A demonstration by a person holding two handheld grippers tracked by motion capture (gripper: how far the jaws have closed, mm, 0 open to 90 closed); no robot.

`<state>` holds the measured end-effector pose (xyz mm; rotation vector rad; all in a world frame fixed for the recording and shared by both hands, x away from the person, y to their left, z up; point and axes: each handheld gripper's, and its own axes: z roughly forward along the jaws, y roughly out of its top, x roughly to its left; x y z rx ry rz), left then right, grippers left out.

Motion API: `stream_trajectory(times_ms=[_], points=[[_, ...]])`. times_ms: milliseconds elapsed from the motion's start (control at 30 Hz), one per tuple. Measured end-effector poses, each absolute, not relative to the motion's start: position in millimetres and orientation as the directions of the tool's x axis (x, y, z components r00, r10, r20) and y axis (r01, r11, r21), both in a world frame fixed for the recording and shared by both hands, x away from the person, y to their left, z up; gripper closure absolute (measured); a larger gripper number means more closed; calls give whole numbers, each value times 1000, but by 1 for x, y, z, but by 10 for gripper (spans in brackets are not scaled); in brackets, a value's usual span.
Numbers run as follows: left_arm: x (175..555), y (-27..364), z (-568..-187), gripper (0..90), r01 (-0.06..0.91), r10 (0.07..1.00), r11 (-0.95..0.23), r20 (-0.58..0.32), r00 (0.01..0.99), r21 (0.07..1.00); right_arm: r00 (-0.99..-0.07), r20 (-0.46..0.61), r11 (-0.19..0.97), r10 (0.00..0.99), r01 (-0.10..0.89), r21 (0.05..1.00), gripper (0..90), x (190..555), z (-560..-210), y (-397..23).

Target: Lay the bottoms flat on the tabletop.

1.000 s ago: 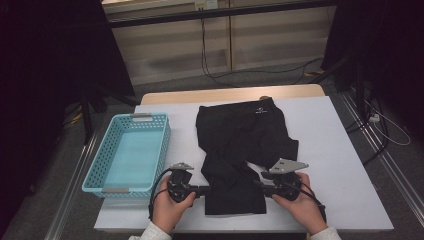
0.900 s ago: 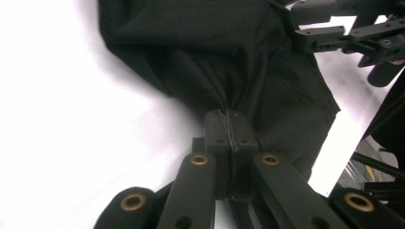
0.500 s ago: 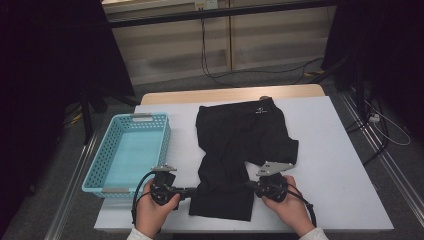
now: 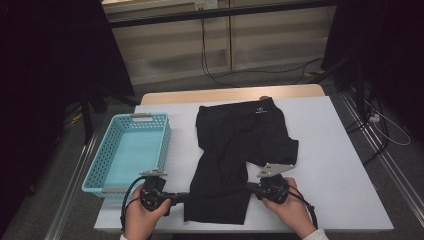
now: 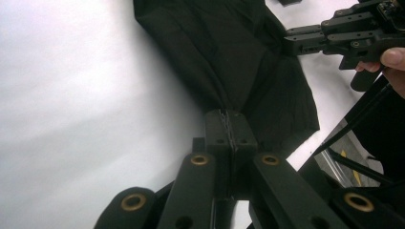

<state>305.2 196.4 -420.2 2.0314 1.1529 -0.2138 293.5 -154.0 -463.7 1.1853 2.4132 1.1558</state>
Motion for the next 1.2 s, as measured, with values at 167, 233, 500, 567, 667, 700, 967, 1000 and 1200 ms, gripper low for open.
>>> stream_trajectory(times_ms=[167, 233, 500, 567, 667, 700, 967, 1000, 1200], points=[[305, 197, -427, 898, 801, 667, -289, -489, 562, 525, -640, 106, 363, 761, 555, 748, 752, 297, -458, -151], [306, 195, -429, 898, 801, 671, -295, -484, 562, 521, -618, 103, 341, 780, 556, 758, 720, 302, -455, -150], [308, 195, -432, 898, 804, 672, -302, -484, 560, 512, -572, 117, 302, 812, 583, 754, 659, 324, -467, -140], [308, 195, -431, 898, 802, 675, -300, -479, 562, 517, -586, 76, 339, 807, 565, 752, 723, 325, -467, -136], [307, 195, -430, 898, 802, 674, -299, -480, 561, 518, -601, 103, 330, 792, 565, 756, 894, 328, -468, -136], [307, 195, -430, 898, 801, 674, -300, -479, 563, 519, -607, 105, 334, 788, 564, 755, 900, 328, -468, -136], [304, 192, -433, 896, 806, 680, -305, -477, 557, 507, -591, 118, 337, 798, 600, 726, 900, 317, -463, -160], [304, 191, -434, 896, 809, 680, -316, -476, 558, 496, -591, 120, 335, 798, 601, 726, 900, 317, -463, -162], [307, 190, -432, 829, 811, 695, -294, -469, 545, 507, -600, 118, 348, 791, 601, 720, 900, 314, -462, -163]])
